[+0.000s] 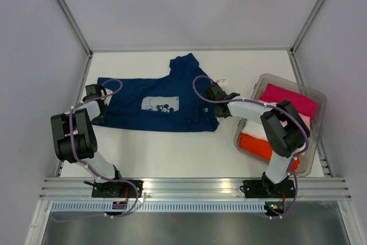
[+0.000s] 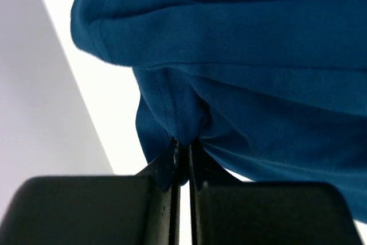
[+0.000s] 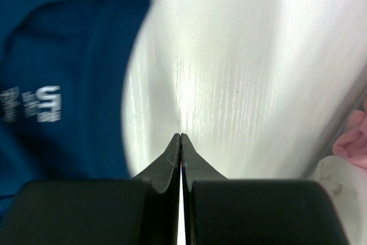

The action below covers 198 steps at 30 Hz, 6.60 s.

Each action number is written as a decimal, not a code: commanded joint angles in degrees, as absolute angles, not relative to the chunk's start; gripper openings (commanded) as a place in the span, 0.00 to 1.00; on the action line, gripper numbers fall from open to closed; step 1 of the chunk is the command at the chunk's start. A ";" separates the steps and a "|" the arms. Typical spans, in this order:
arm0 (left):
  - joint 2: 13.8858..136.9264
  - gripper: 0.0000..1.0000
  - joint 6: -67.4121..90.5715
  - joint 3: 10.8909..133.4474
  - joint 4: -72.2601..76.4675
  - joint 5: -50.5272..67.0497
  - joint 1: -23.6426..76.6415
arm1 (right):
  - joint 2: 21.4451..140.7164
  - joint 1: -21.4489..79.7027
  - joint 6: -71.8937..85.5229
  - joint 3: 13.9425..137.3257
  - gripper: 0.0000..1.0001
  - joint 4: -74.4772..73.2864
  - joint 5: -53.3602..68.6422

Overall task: Roll the t-shirts
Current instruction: Fold the tshirt

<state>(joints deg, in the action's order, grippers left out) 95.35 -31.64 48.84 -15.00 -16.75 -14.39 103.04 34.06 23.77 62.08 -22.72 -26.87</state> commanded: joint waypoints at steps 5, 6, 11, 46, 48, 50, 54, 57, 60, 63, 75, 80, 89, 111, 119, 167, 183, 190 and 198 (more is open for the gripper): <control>95.37 0.02 -36.82 46.32 -15.82 -10.38 -18.19 | 94.76 36.03 21.01 60.30 0.05 -19.70 -20.13; 95.01 0.02 -36.91 46.06 -15.73 -10.28 -18.11 | 93.62 36.91 20.31 59.25 0.09 -18.21 -19.17; 97.38 0.02 -37.97 48.07 -14.94 -11.69 -18.89 | 88.07 40.43 18.72 55.38 0.30 -15.47 -8.02; 98.00 0.02 -42.18 52.56 -15.03 -14.50 -19.69 | 83.93 40.61 21.00 42.27 0.00 -18.89 -9.58; 97.65 0.02 -42.89 52.65 -15.03 -14.94 -19.78 | 84.29 40.52 20.92 42.89 0.00 -21.00 -9.49; 97.38 0.02 -43.42 52.38 -15.03 -15.03 -19.86 | 84.72 40.52 20.83 42.72 0.00 -22.14 -9.23; 96.25 0.02 -43.68 51.07 -15.29 -14.33 -19.95 | 84.64 40.43 21.09 41.75 0.02 -21.10 -5.37; 94.58 0.02 -43.68 48.44 -16.52 -11.96 -19.86 | 84.20 40.52 22.14 41.31 0.21 -20.22 -3.43; 93.52 0.02 -43.59 47.38 -18.10 -10.99 -19.86 | 82.88 40.43 22.59 42.18 0.31 -20.30 -3.78; 92.99 0.28 -43.51 47.29 -18.81 -11.77 -19.95 | 81.30 40.52 22.76 44.64 0.38 -21.97 -3.52; 88.51 0.65 -39.90 54.49 -23.90 -14.85 -19.95 | 77.96 40.61 24.52 52.03 0.35 -20.75 -2.56; 85.61 0.65 -39.46 55.63 -26.10 -14.86 -19.95 | 80.94 40.61 26.19 52.29 0.35 -16.35 -0.26; 92.09 0.25 -36.22 61.25 -27.42 -8.26 -19.86 | 86.92 40.61 30.23 50.81 0.18 -11.61 0.35; 93.97 0.28 -41.48 46.50 -21.70 -7.22 -28.83 | 93.69 37.71 36.39 42.54 0.04 -13.62 -10.11; 84.82 0.47 -38.24 54.92 -30.41 2.10 -29.00 | 90.18 37.62 33.49 46.32 0.04 -19.15 -11.78; 80.15 0.56 -34.72 59.24 -37.27 22.07 10.27 | 97.12 38.85 33.66 52.73 0.28 -6.33 5.54; 80.68 0.56 -33.31 58.36 -37.18 19.60 14.68 | 98.08 36.39 38.32 59.50 0.00 -2.73 5.89; 80.51 0.56 -33.22 58.54 -37.18 18.72 14.68 | 104.93 34.72 39.11 66.87 0.00 -1.40 5.89; 80.33 0.56 -33.31 57.66 -37.18 17.23 14.68 | 110.30 33.40 41.04 71.89 0.00 -0.53 5.80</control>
<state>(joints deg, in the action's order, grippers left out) 80.73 -34.30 57.78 -37.21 17.87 14.39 109.06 33.85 39.40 68.90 -2.94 5.74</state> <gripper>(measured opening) 0.561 0.010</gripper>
